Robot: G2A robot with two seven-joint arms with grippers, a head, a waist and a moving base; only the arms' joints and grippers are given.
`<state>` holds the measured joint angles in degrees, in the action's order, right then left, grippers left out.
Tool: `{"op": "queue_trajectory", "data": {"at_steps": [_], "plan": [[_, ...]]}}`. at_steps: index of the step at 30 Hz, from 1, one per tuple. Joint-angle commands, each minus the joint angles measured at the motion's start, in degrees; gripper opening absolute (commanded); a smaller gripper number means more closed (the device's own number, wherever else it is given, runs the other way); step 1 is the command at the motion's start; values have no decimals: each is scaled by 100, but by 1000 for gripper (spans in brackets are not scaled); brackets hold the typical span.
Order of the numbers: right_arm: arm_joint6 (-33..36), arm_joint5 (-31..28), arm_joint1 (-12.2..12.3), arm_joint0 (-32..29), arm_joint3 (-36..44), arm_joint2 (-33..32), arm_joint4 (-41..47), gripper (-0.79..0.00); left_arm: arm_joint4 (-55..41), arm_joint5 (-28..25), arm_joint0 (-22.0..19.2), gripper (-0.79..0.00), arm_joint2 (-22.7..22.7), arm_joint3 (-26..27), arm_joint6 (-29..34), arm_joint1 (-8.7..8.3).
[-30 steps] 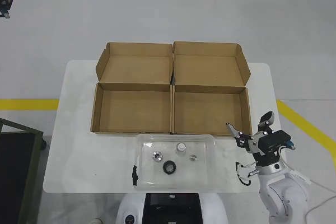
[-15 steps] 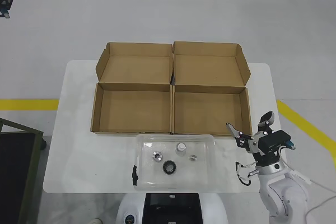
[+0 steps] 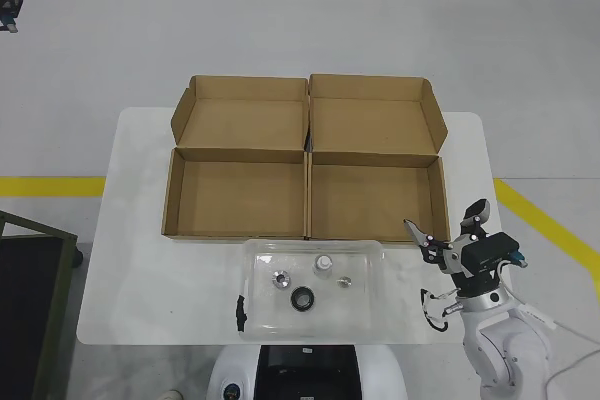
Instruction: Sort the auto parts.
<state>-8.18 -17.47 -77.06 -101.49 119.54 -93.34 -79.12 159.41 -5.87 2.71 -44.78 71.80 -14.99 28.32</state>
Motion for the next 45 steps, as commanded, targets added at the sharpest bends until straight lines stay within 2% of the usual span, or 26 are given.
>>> {"op": "queue_trajectory", "data": {"at_steps": [1,6,7,15,20,24,36,39,45], "plan": [[0,0,0,0,0,0,0,0,0,0,0,0,0,0,0,0],[0,0,0,0,0,0,0,-1,0,0,0,-1,0,0,0,0],[0,0,0,0,0,0,0,0,0,0,0,-785,0,0,1,0],[32,-10,6,39,7,0,-38,0,0,0,0,-785,0,0,1,0],[222,-282,46,175,20,57,-229,0,0,0,0,-785,0,0,1,0],[458,-699,83,273,82,186,-272,0,0,0,0,-785,0,0,1,0],[1159,-2525,220,737,127,983,-460,0,0,0,0,-785,0,0,1,0],[1338,-2799,248,848,69,1203,-581,0,0,0,0,-785,0,0,1,0],[1644,-2864,278,1055,-132,1555,-785,0,0,0,0,-785,0,0,1,0]]}}
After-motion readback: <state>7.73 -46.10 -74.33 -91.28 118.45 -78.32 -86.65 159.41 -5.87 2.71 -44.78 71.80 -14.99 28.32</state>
